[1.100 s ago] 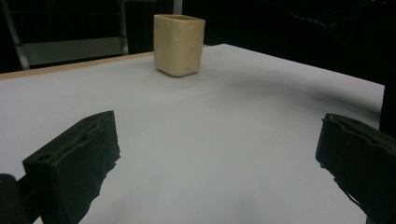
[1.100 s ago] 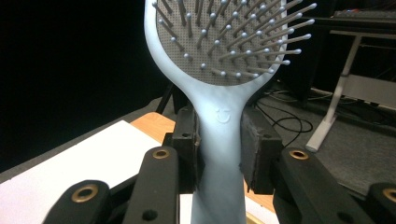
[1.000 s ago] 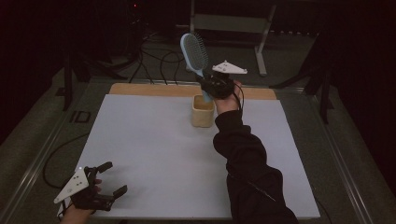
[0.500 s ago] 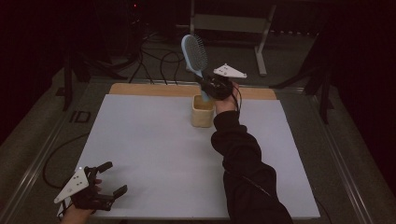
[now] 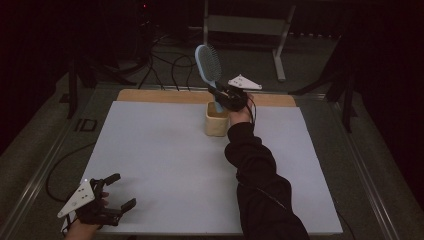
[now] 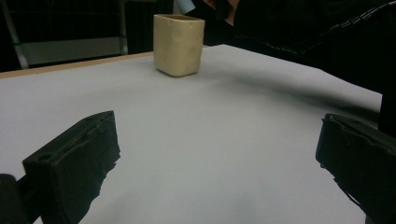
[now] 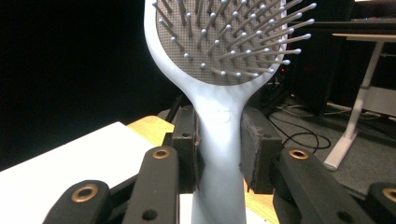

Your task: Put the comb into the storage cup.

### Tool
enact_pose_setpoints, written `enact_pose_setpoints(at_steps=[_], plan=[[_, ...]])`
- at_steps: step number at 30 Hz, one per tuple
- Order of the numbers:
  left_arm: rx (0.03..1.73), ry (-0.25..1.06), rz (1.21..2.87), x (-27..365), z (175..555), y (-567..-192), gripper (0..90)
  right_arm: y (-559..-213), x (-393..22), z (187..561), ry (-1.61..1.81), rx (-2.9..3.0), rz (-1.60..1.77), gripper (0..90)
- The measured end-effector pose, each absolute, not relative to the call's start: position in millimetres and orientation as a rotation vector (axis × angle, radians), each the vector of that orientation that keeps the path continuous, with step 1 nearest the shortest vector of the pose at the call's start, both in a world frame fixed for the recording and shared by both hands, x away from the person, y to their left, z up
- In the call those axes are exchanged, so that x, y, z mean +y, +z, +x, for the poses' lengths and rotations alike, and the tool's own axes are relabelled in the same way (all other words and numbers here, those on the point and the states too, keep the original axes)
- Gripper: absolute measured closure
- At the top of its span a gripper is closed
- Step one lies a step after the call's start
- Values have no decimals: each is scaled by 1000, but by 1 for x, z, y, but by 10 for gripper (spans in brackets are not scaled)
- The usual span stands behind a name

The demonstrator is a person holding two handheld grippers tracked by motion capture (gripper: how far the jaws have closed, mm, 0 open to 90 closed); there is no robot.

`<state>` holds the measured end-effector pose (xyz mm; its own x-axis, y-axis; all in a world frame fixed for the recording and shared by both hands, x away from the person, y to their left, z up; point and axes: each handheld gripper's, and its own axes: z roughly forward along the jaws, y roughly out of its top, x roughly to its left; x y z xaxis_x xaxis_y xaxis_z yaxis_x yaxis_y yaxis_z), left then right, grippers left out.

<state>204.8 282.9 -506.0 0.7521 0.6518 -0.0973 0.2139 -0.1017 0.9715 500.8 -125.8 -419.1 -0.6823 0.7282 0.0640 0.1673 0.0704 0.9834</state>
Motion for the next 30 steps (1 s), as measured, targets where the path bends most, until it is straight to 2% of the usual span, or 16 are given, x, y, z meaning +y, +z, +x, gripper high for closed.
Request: enact_pose_setpoints(at_steps=[30], plan=[[705,427,1666,284,205,-507,0,-449,-134,492,1664,1894,878,697]])
